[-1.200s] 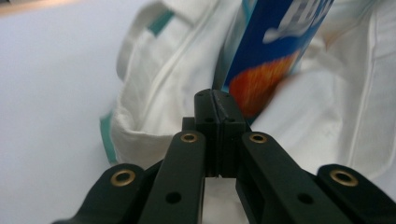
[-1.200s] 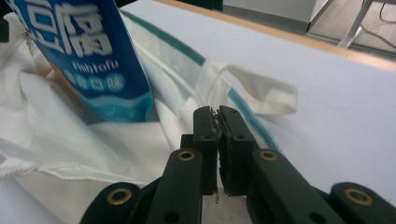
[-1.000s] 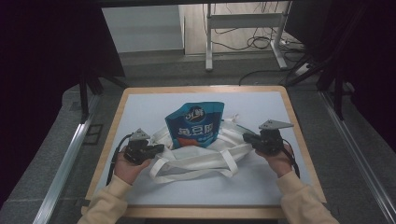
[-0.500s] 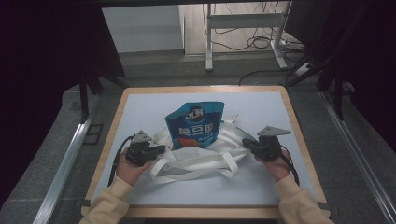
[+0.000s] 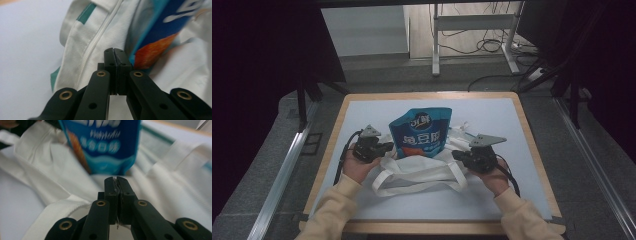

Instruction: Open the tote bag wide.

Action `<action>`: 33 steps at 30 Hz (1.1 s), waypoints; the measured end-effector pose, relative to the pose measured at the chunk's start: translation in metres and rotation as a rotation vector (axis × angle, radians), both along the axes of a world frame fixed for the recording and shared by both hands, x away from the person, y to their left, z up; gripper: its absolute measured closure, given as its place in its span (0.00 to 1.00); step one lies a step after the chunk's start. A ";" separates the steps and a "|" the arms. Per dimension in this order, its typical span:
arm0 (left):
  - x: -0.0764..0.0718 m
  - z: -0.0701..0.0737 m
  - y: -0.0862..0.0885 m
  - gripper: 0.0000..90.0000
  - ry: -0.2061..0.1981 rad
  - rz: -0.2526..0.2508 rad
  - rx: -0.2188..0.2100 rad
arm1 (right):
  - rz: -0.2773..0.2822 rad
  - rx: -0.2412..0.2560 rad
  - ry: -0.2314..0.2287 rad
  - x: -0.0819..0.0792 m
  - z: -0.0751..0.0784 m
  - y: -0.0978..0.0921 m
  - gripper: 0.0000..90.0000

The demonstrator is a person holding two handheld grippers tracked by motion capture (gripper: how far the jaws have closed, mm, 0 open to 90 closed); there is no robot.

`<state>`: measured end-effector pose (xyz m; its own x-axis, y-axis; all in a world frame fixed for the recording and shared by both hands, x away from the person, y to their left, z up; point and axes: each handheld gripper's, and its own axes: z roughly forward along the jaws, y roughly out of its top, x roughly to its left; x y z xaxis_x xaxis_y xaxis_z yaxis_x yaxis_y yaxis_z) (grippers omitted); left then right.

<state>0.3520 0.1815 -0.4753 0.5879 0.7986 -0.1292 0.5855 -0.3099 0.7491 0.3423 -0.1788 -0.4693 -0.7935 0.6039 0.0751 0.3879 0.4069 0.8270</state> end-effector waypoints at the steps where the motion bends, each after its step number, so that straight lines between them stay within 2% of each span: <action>1: 0.003 -0.002 -0.001 0.99 0.006 0.008 -0.005 | 0.008 -0.012 0.009 -0.002 -0.004 0.001 0.96; 6: 0.015 -0.007 -0.002 0.99 0.025 0.029 0.000 | 0.025 -0.057 0.061 -0.013 -0.025 -0.007 0.97; 7: 0.015 -0.007 -0.002 1.00 0.025 0.029 0.000 | 0.025 -0.057 0.061 -0.013 -0.025 -0.007 0.97; 8: 0.019 -0.008 -0.003 1.00 0.034 0.039 -0.005 | 0.030 -0.066 0.090 -0.017 -0.034 -0.011 0.98; 10: 0.024 -0.009 -0.003 1.00 0.048 0.043 -0.016 | 0.041 -0.098 0.097 -0.022 -0.043 -0.012 0.98; 11: 0.026 -0.010 -0.002 1.00 0.054 0.042 -0.007 | 0.043 -0.110 0.102 -0.025 -0.048 -0.012 0.99; 12: 0.027 -0.012 -0.003 1.00 0.056 0.050 -0.013 | 0.041 -0.110 0.110 -0.026 -0.050 -0.013 0.99; 18: 0.027 -0.013 -0.003 1.00 0.053 0.050 -0.010 | 0.037 -0.099 0.113 -0.026 -0.052 -0.014 0.99; 20: 0.027 -0.012 -0.003 1.00 0.050 0.046 -0.014 | 0.037 -0.096 0.113 -0.026 -0.051 -0.014 0.99; 21: 0.025 -0.011 -0.002 0.99 0.041 0.038 -0.029 | 0.036 -0.089 0.101 -0.025 -0.048 -0.014 0.99; 25: 0.019 -0.006 0.001 0.99 0.019 0.035 -0.044 | 0.028 -0.059 0.075 -0.023 -0.036 -0.015 0.98; 26: 0.013 -0.001 0.003 0.99 0.000 0.036 -0.055 | 0.016 -0.036 0.046 -0.021 -0.026 -0.017 0.98; 29: 0.002 0.009 0.005 0.99 -0.034 0.024 -0.065 | -0.005 -0.003 0.021 -0.017 -0.012 -0.022 0.98; 31: -0.001 0.012 0.006 0.99 -0.039 0.019 -0.069 | -0.020 0.015 0.004 -0.012 -0.004 -0.026 0.98; 33: -0.011 0.018 0.007 0.99 -0.049 0.003 -0.075 | -0.036 0.030 -0.008 -0.007 0.004 -0.028 0.98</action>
